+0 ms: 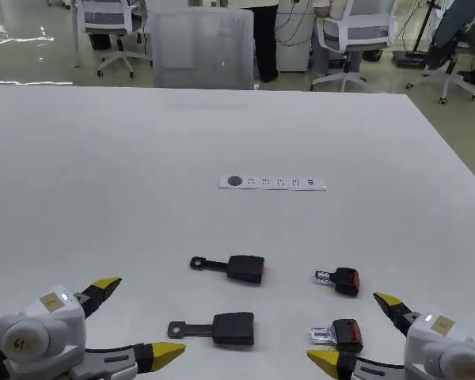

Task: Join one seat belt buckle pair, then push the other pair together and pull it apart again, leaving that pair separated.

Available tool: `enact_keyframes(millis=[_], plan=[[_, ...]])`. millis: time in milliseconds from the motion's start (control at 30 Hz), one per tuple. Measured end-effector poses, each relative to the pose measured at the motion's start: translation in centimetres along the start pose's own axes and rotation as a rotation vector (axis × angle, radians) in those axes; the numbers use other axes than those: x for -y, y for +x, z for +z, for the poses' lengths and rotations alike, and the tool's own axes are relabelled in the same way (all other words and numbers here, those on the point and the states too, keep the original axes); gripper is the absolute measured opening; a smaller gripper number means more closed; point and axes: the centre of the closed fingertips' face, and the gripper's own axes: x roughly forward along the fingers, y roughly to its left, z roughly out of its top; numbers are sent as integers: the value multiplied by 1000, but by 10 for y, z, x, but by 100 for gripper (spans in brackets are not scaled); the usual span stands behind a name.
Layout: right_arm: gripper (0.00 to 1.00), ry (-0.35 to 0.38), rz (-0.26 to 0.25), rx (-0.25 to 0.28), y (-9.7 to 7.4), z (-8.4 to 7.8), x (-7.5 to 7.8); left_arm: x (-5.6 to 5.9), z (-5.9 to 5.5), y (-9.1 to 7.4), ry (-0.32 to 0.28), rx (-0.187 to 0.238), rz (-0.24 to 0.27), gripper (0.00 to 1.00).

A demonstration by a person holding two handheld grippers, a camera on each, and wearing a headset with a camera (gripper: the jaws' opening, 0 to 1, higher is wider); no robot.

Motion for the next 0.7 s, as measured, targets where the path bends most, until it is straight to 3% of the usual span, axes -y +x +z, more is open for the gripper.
enact_keyframes(millis=[700], plan=[[97,7,-4,-10,0,-5,-1,4,-6,1,-13,-21,-3,100]])
